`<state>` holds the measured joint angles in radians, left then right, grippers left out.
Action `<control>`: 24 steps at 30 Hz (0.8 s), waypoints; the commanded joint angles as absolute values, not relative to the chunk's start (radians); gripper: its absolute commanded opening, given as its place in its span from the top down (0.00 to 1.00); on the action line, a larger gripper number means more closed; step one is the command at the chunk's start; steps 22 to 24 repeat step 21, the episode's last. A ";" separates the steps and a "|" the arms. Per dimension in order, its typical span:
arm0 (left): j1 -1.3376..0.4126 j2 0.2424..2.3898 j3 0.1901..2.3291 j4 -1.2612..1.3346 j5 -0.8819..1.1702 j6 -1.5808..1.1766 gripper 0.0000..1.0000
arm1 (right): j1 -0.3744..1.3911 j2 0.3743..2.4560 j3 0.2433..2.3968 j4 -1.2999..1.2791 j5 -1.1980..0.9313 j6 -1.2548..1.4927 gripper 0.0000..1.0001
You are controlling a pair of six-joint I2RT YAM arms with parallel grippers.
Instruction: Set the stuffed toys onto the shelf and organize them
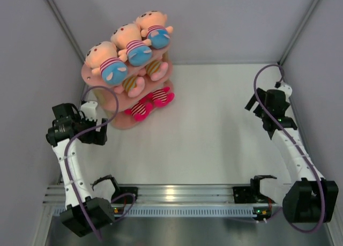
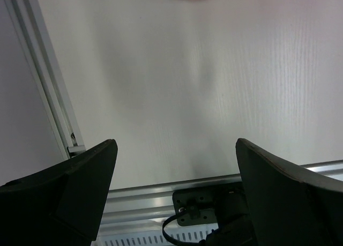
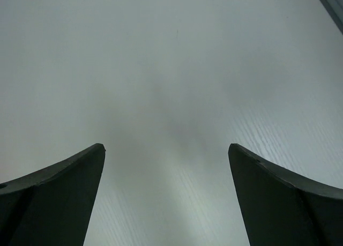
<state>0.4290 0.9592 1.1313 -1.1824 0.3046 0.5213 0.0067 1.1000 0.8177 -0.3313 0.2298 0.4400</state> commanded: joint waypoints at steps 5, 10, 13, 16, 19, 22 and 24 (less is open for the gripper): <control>0.429 0.950 0.941 -0.843 0.273 0.477 0.01 | 0.011 1.042 0.798 -0.316 0.301 0.364 0.00; 0.429 0.942 0.764 -0.660 0.290 0.408 0.01 | 0.011 0.986 0.736 -0.255 0.270 0.347 0.01; 0.428 0.937 0.691 -0.533 0.289 0.370 0.01 | 0.009 0.956 0.715 -0.226 0.262 0.338 0.01; 0.428 0.940 0.666 -0.464 0.328 0.360 0.01 | 0.011 0.937 0.701 -0.200 0.238 0.325 0.01; 0.429 0.942 0.635 -0.387 0.363 0.351 0.01 | 0.011 0.917 0.666 -0.146 0.236 0.325 0.01; 0.430 0.946 0.612 -0.362 0.380 0.347 0.01 | 0.011 0.890 0.635 -0.118 0.218 0.316 0.00; 0.430 0.946 0.612 -0.362 0.380 0.347 0.01 | 0.011 0.890 0.635 -0.118 0.218 0.316 0.00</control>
